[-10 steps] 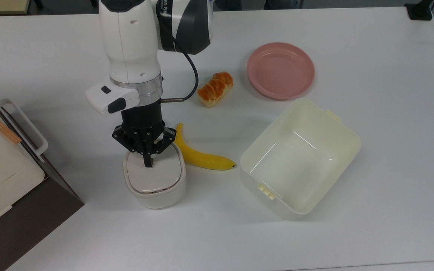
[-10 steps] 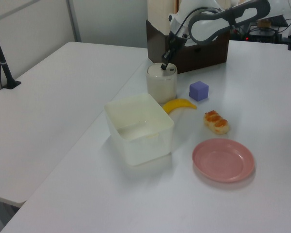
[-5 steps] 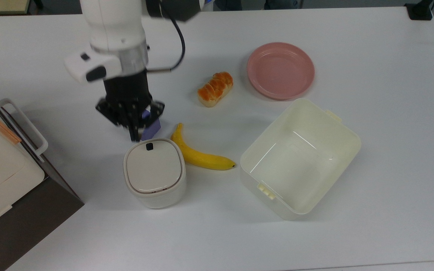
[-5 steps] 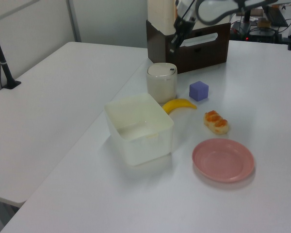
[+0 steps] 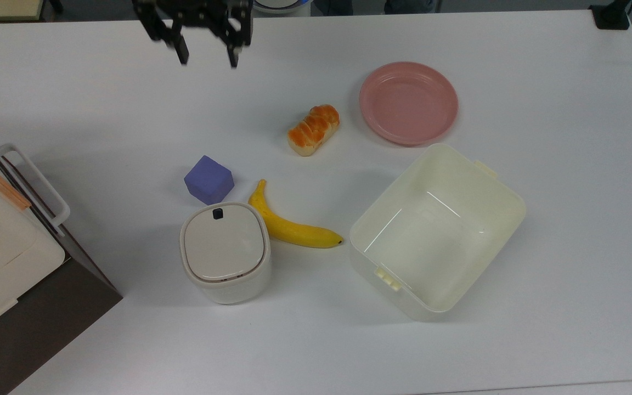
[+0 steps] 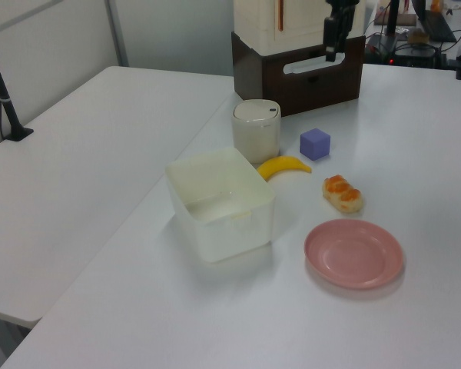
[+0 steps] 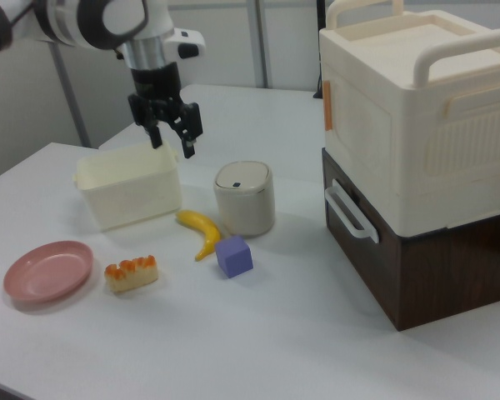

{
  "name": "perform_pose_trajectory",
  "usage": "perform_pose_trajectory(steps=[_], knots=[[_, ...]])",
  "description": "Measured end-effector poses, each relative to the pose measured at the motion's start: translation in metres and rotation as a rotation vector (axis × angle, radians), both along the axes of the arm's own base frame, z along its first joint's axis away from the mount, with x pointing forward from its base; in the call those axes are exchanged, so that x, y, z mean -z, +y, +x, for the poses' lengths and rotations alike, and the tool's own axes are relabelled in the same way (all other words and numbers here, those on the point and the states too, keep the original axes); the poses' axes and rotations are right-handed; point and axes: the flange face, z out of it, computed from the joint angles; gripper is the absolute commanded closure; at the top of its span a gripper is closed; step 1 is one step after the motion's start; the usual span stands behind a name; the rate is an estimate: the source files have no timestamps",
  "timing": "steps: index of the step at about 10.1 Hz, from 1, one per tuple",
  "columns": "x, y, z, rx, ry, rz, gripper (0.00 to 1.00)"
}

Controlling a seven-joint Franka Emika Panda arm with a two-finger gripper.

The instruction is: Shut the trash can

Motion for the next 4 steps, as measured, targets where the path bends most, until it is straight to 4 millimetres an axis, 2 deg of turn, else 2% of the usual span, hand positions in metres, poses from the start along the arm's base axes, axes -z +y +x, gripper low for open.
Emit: perform_pose_trajectory(steps=[2,4], knots=[[-0.017,0.002,-0.019,-0.003,0.02,0.002,0.0],[-0.013,0.008,-0.022,-0.012,0.042,0.012,0.0]])
